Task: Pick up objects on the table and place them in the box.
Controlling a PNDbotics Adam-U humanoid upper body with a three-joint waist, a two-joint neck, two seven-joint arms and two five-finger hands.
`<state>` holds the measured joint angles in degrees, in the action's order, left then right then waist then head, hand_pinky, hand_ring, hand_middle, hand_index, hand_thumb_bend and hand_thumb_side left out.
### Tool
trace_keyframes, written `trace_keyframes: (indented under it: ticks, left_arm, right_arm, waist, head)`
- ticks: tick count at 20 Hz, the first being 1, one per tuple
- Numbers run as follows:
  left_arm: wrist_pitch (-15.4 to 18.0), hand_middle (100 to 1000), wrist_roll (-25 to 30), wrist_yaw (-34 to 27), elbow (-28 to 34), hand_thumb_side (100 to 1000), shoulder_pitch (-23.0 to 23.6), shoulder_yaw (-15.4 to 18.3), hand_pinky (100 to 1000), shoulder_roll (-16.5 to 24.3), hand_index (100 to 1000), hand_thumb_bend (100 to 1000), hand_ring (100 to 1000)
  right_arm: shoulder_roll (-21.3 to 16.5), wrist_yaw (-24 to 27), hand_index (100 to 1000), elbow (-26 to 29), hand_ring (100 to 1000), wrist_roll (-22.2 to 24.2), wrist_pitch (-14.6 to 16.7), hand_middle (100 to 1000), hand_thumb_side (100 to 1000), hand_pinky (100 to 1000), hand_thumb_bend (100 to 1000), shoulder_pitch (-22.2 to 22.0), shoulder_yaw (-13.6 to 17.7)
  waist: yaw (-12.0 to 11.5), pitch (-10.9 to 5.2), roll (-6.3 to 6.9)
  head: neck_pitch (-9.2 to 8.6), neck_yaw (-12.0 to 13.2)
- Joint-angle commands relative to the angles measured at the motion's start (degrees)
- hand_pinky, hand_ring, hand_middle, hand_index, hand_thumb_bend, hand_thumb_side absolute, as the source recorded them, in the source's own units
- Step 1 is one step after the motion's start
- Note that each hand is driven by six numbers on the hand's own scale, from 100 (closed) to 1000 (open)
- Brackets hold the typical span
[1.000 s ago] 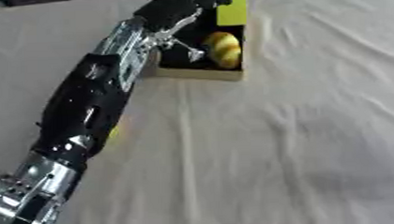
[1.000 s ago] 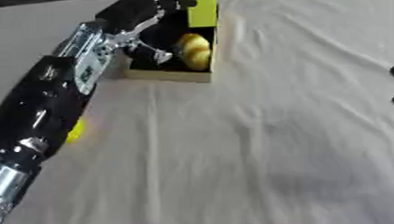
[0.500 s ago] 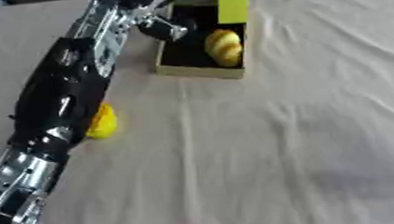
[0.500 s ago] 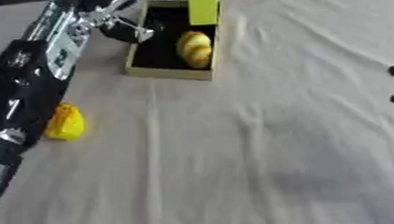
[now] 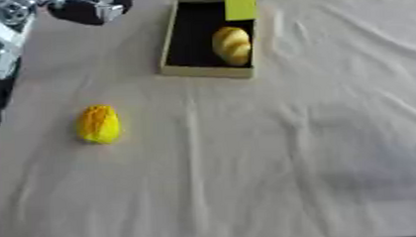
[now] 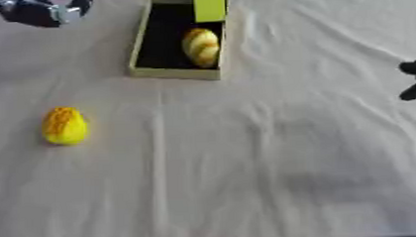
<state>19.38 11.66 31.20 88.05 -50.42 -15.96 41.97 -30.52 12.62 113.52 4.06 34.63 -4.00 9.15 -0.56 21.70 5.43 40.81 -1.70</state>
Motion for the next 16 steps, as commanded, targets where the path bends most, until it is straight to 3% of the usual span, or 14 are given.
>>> trace_keyframes:
  ticks: [1, 4, 8, 13, 16]
  left_arm:
    - [-3.76, 783, 1.71, -7.23, 9.59, 158, 4.04, -0.77, 877, 8.95, 911, 266, 856]
    - [-7.32, 792, 4.74, -11.81, 15.94, 242, 9.3, -1.01, 891, 13.7, 911, 285, 869]
    - [-11.12, 797, 8.47, -13.32, 22.22, 283, 12.9, -0.25, 897, 17.46, 911, 334, 874]
    - [-13.77, 804, 10.68, -13.55, 25.81, 313, 15.69, 0.19, 902, 19.59, 910, 344, 879]
    - [-14.3, 814, 11.72, -13.26, 26.44, 422, 16.68, 0.07, 923, 20.19, 913, 425, 892]
  right_arm:
    - [-1.2, -0.59, 772, 1.07, 865, -0.39, 0.13, 561, 470, 1000, 100, 0.31, 0.55]
    - [-1.11, -0.63, 771, 1.07, 864, -0.53, 0.27, 560, 470, 1000, 100, 0.41, 0.55]
    - [-0.93, -0.65, 771, 1.07, 864, -0.52, 0.18, 559, 470, 1000, 100, 0.46, 0.52]
    - [-0.86, -0.63, 771, 1.07, 864, -0.49, 0.11, 559, 470, 1000, 100, 0.54, 0.5]
    - [-0.83, -0.6, 771, 1.07, 865, -0.43, 0.03, 558, 470, 1000, 100, 0.58, 0.49]
  waist:
    - [-0.01, -0.91, -0.27]
    - [0.1, -0.76, -0.47]
    - [0.2, -0.65, -0.57]
    - [0.32, -0.58, -0.58]
    - [0.35, -0.54, -0.57]
  head:
    - [-0.37, -0.26]
    - [-0.48, -0.29]
    - [-0.58, -0.15]
    - [-0.55, 0.04]
    - [-0.39, -0.03]
